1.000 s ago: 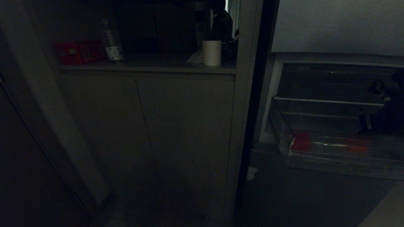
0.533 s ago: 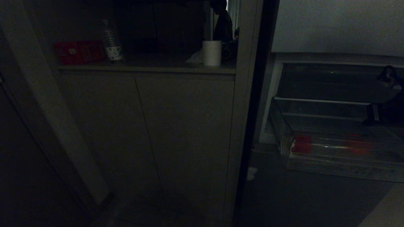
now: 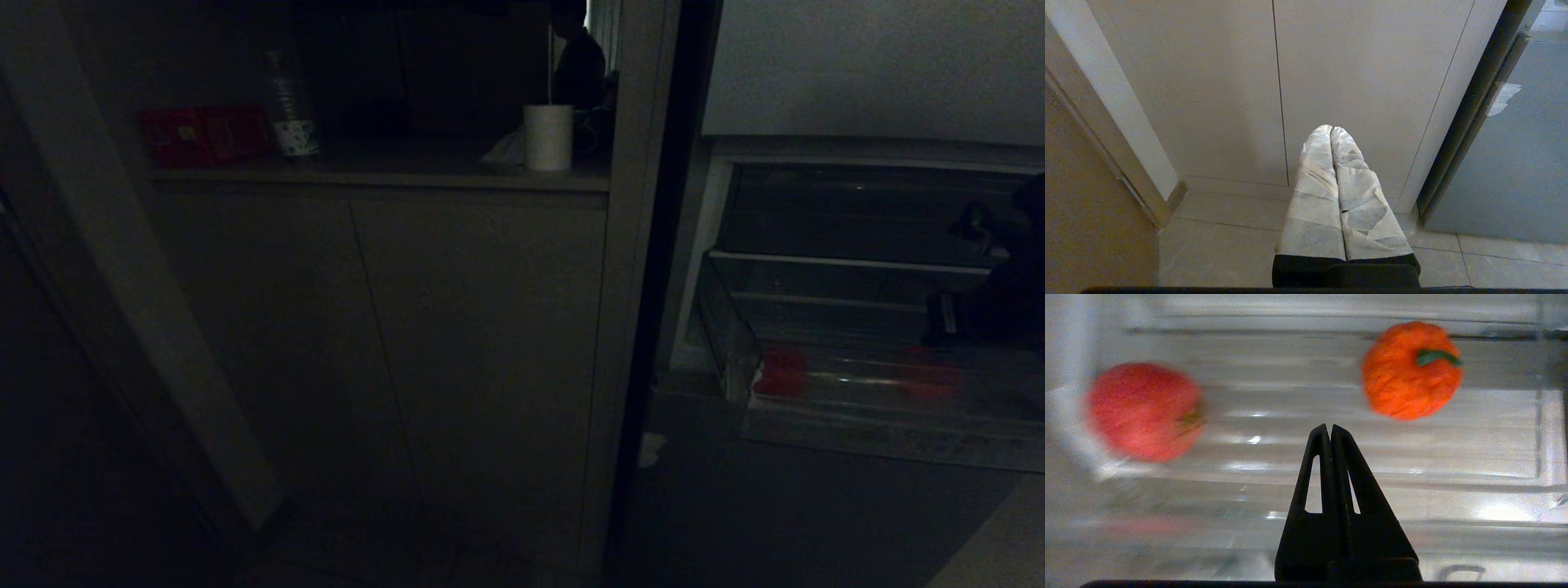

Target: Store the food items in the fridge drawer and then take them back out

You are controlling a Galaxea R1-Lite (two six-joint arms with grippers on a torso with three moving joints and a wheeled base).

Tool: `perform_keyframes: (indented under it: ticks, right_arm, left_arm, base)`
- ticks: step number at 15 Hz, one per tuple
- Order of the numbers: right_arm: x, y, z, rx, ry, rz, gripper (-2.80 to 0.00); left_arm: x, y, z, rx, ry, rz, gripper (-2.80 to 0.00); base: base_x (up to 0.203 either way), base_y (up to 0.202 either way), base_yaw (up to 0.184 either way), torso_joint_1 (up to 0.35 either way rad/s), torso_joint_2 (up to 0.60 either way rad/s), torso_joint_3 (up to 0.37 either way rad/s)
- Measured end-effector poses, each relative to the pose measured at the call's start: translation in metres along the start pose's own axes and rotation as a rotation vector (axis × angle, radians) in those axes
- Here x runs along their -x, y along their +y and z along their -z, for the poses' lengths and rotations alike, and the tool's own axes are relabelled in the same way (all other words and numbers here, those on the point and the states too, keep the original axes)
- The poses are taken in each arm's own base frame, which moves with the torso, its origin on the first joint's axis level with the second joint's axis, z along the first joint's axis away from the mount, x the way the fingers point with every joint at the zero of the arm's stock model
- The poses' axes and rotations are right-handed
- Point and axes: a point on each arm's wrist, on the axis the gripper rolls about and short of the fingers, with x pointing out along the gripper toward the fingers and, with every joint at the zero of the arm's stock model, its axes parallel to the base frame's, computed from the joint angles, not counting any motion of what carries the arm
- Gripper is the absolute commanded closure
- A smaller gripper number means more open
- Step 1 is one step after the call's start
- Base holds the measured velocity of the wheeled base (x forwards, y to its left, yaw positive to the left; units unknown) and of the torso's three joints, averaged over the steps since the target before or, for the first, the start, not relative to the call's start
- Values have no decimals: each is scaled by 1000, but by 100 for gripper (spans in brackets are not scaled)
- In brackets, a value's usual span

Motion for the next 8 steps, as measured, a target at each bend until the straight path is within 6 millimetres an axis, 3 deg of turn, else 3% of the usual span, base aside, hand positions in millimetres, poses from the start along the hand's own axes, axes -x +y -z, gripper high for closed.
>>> perform_keyframes:
  ticks: [2,5,8]
  right_arm:
    - [-2,0,8,4,29,8,0]
    - [11,-1,18,4,32,12,0]
    - [14,-3,1,-4,-23,49,0]
  left_arm:
    - [0,0,0,0,0,0,0]
    - [0,0,0,0,0,0,0]
    - [0,0,0,0,0,0,0]
  base:
    - [0,0,0,0,0,0]
    - [0,0,0,0,0,0]
    - [0,0,0,0,0,0]
